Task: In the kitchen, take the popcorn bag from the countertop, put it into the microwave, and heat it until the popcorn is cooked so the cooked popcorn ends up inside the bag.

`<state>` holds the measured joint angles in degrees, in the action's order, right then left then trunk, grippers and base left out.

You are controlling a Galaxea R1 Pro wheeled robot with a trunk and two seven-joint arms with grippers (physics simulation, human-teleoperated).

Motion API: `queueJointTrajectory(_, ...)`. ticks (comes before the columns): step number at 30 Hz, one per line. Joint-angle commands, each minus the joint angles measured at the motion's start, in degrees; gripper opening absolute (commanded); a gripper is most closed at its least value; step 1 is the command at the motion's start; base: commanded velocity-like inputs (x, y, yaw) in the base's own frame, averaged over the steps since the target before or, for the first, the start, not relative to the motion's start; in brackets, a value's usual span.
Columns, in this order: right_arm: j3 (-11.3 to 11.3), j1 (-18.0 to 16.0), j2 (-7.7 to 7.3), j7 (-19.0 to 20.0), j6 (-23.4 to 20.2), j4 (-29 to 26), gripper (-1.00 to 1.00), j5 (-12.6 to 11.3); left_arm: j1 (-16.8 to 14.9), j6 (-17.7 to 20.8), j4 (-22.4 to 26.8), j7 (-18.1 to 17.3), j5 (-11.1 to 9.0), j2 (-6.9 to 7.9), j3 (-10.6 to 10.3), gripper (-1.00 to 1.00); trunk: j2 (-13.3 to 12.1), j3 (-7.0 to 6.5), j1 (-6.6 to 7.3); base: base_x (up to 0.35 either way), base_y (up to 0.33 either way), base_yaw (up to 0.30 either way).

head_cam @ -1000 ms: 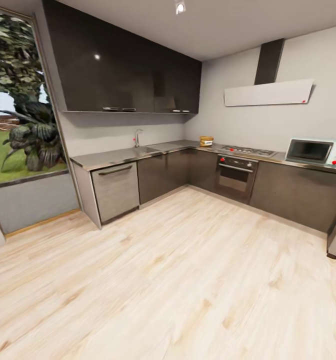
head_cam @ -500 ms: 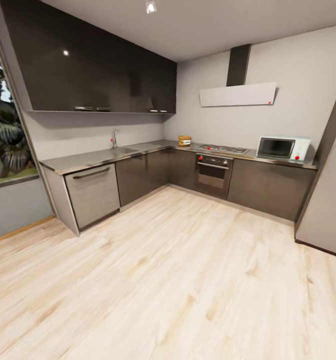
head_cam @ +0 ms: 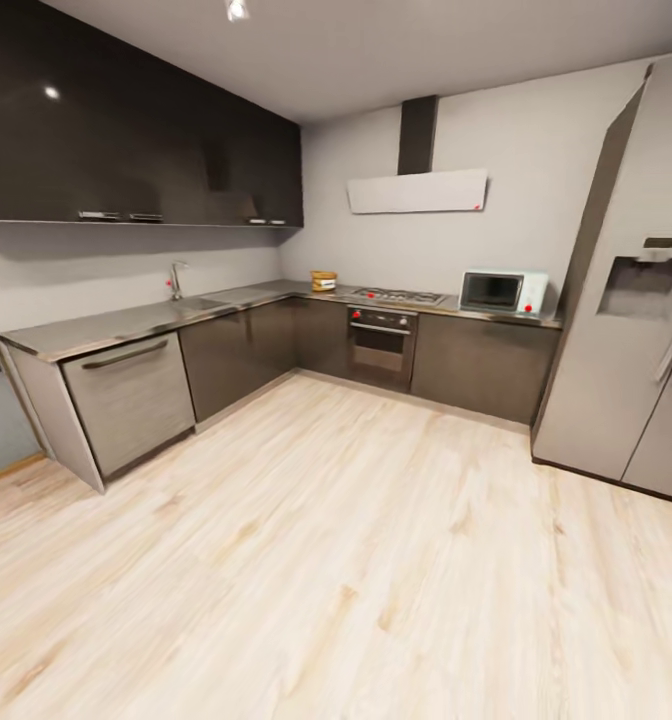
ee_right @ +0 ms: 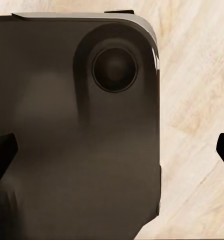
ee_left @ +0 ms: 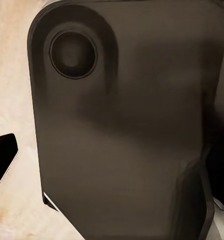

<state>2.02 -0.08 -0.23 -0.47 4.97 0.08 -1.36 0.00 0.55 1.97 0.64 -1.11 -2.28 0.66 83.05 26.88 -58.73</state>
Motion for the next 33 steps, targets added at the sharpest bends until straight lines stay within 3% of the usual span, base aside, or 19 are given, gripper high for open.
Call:
queueJointTrajectory(1, 0.18, -0.01, -0.02, -0.02, 0.21, 0.01, 1.00, -0.14, 0.00, 0.06, 0.05, 0.07, -0.12, -0.01, 0.05, 1.00, 0.02, 0.04, 0.00, 0.000, 0.000, -0.296)
queueJointTrajectory(33, 0.18, -0.01, 0.05, 0.03, 0.25, 0.01, 1.00, -0.14, 0.02, -0.03, 0.05, -0.08, 0.05, -0.09, -0.03, 1.00, 0.02, 0.04, 0.00, 0.000, 0.000, -0.296)
